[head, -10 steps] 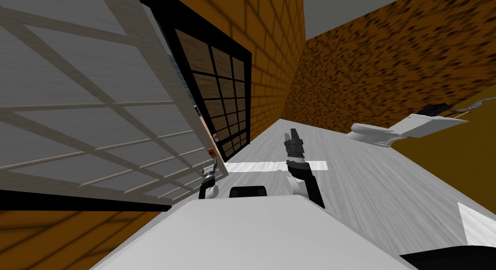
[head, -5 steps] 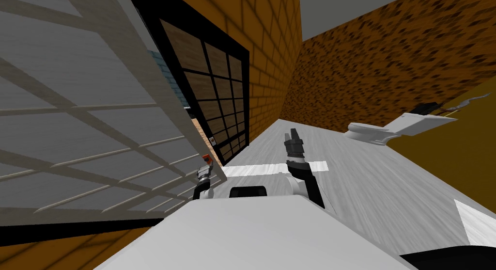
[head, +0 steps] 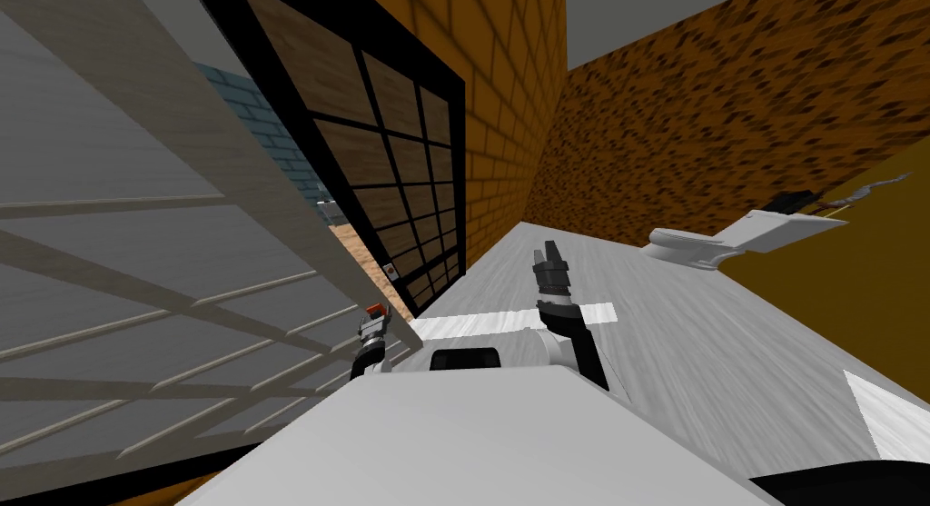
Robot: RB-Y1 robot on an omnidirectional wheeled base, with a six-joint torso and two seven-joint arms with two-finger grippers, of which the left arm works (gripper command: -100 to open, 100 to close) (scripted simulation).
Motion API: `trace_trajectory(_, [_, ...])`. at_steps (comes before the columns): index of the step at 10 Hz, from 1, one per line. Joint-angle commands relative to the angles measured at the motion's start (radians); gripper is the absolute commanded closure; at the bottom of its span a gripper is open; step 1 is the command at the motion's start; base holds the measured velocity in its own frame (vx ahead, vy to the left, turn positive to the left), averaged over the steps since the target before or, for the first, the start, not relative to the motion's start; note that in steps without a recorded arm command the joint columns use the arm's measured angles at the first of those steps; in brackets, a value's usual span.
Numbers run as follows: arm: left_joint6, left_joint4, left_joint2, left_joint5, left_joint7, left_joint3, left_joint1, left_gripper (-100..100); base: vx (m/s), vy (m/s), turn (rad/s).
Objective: Pull the door open
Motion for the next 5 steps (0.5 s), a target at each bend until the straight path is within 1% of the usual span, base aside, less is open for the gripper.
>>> trace_trajectory(1, [0.001,0.001,-0.002,0.000,-0.004,0.000,-0.002,100,-0.014,-0.006,0.011])
trace_trajectory(5, [0.001,0.001,-0.002,0.000,-0.004,0.000,-0.002,100,-0.014,-0.002,-0.001])
